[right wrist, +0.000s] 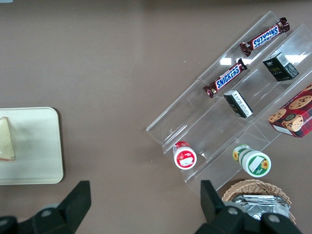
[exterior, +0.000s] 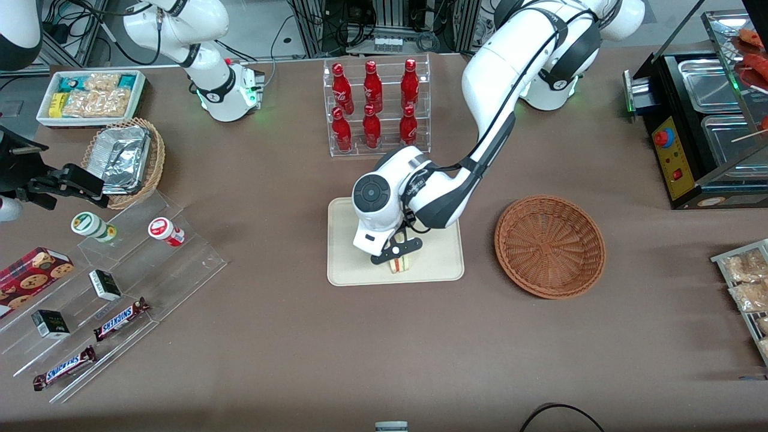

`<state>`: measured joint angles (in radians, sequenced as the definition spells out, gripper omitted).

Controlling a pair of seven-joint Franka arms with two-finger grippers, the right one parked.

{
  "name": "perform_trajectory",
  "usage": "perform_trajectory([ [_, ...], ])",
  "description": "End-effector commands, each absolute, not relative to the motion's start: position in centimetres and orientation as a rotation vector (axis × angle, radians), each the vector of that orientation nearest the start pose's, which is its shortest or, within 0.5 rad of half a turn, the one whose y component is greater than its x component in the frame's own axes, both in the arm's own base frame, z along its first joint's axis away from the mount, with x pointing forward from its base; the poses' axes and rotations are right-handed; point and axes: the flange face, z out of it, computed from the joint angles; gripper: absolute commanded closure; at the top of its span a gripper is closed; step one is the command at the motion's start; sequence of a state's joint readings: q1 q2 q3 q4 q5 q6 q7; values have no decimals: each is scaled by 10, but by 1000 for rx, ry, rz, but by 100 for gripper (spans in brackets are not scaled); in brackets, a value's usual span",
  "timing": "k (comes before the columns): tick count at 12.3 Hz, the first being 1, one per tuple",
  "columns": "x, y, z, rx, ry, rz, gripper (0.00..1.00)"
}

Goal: Place sandwich from basket to tray
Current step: 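Lower the sandwich onto the tray and open the left gripper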

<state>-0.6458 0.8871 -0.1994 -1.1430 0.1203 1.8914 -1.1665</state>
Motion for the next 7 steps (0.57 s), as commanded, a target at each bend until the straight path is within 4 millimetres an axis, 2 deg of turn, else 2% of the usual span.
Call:
perform_trajectory([
  [1,552,-509,303,-3016,-579,129,0],
  [2,560,-497,319,-3011,-601,131,0],
  [4,561,-487,358,-3016,-615,100,0],
  [5,559,-483,369,-3005,-611,90,0],
  [6,555,-476,369,-2954,-592,119,0],
  [7,559,-463,377,-2924,-604,127,0],
])
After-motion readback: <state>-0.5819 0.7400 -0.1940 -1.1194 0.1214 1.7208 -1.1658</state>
